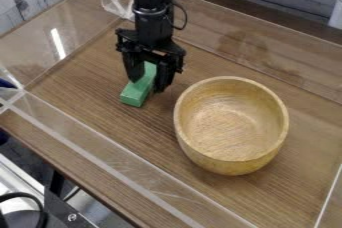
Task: Put the green block in the brown bowl
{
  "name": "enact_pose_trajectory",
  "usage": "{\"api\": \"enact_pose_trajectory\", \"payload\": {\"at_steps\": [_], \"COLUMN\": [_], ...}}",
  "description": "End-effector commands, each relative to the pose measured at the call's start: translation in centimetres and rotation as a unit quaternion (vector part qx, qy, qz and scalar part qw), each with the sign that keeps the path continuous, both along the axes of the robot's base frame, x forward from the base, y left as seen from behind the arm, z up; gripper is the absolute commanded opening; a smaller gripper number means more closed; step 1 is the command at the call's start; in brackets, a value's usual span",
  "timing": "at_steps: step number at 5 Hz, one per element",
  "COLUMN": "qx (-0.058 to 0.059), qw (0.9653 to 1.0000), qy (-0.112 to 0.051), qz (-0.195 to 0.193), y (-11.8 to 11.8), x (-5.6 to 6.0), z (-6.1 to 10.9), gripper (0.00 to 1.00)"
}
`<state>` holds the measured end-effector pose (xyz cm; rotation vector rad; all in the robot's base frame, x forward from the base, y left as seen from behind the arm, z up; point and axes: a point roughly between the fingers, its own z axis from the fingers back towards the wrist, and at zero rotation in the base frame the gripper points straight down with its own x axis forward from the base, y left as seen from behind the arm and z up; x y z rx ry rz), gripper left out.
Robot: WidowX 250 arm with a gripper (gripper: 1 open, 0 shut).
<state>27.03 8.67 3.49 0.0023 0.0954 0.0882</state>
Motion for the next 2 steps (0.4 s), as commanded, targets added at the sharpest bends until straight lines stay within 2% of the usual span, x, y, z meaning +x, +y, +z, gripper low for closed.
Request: {"api": "enact_pose_trajectory", "payload": {"at_steps": [1, 2], "qx": [0.008, 0.004], "qw": [0.9997, 0.9994], "qy": [-0.025, -0.035], "qz": [0.004, 0.006], "y": [0.6, 0.3], "x": [0.9, 1.1], "z": [1.2, 2.4], "gripper": [0.00, 0.00]}}
